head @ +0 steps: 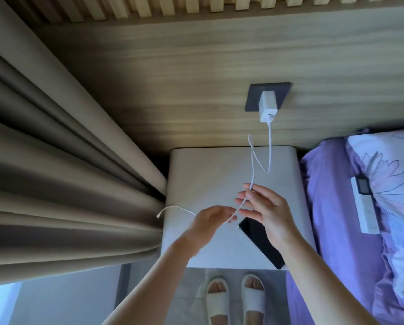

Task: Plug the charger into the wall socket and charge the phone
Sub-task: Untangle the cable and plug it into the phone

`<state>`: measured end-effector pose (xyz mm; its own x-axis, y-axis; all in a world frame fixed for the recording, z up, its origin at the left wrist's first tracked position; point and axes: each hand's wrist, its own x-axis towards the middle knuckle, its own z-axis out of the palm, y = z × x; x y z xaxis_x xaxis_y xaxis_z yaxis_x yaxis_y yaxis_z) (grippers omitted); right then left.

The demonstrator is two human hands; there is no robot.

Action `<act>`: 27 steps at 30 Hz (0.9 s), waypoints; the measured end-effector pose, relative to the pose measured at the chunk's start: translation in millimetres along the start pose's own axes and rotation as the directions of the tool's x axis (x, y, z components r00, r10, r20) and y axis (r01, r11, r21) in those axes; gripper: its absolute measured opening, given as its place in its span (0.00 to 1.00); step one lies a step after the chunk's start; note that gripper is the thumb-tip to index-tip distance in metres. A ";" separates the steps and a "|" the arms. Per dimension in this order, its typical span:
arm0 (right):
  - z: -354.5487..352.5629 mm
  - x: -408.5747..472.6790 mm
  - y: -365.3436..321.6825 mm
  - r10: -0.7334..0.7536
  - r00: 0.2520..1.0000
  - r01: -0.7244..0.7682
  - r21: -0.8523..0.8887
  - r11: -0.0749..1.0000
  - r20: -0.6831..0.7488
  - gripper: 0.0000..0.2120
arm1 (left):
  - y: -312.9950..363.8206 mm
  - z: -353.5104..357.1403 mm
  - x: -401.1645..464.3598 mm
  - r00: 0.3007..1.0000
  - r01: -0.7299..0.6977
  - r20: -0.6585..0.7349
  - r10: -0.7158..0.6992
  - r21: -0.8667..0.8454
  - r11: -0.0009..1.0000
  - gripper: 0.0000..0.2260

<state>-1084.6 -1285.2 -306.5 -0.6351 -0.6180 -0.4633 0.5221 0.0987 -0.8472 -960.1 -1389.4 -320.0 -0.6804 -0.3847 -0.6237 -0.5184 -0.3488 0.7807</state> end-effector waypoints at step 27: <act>-34.2 16.2 2.3 0.115 0.992 -0.122 0.205 0.971 0.046 0.07 | -6.7 59.9 -0.6 0.972 0.216 0.145 -0.184 -0.248 0.944 0.14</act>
<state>-1113.2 -1268.3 -324.9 -0.5440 -0.6377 -0.5453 0.7013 0.0112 -0.7128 -987.2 -1335.6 -322.5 -0.6409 -0.1858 -0.7448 -0.5081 -0.6246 0.5930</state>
